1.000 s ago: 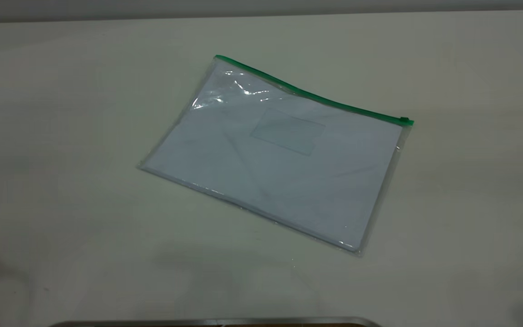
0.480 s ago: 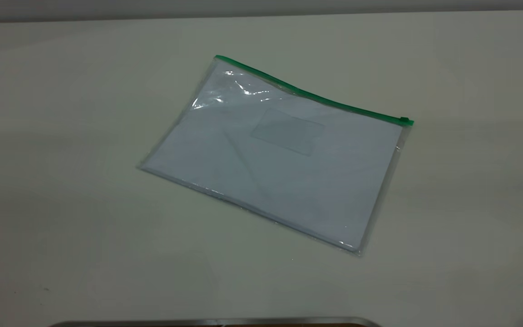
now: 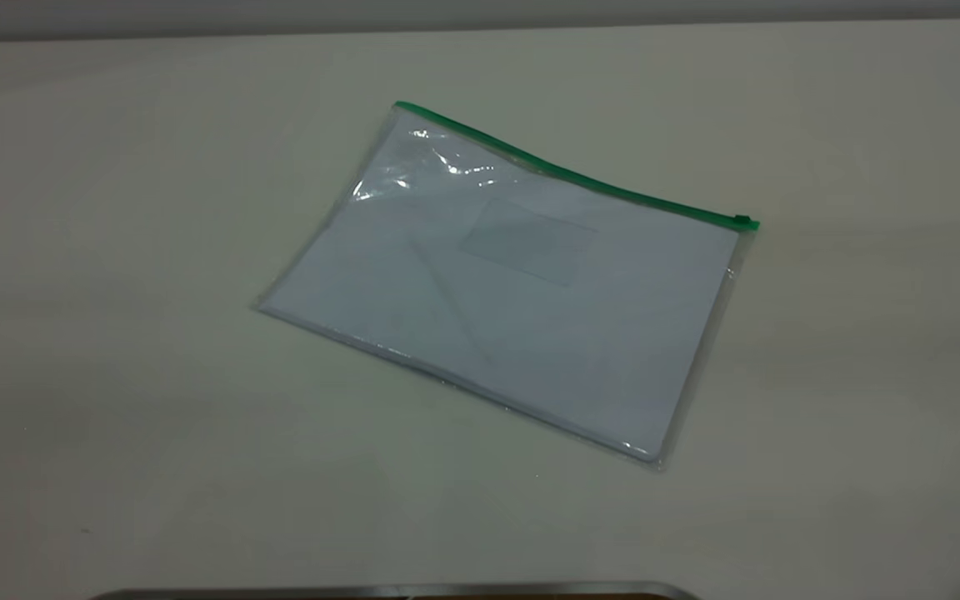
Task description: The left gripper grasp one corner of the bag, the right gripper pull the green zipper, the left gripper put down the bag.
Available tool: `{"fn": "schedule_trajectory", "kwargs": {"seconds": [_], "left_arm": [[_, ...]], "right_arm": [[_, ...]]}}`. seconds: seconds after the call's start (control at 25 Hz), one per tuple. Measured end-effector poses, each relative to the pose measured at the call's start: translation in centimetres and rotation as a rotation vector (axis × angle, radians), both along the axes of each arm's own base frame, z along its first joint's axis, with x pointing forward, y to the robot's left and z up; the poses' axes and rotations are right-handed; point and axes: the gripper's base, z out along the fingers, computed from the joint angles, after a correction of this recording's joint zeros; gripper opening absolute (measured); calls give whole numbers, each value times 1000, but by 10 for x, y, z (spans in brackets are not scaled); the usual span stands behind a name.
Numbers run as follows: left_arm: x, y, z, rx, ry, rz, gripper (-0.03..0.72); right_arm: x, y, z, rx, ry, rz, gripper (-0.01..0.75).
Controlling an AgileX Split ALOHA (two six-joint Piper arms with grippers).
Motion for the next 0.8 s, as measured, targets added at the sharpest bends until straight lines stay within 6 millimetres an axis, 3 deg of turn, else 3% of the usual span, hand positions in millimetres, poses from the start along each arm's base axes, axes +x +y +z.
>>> {"fn": "schedule_trajectory", "kwargs": {"seconds": [0.28,0.48,0.64,0.8], "left_arm": [[-18,-3,-2,17,-111,-2,495],[-18,-3,-2,16,-111,-3,495],[-19,-2,-2,13,-112,-65,495],[-20,0,-2,9,-113,-133,495]], "right_arm": [[-10,-9,6,29,-80,-118,412],[-45,-19,20,22,-330,-283,412],[-79,-16,25,27,-544,-289,412],[-93,-14,23,29,-625,-285,412]]}}
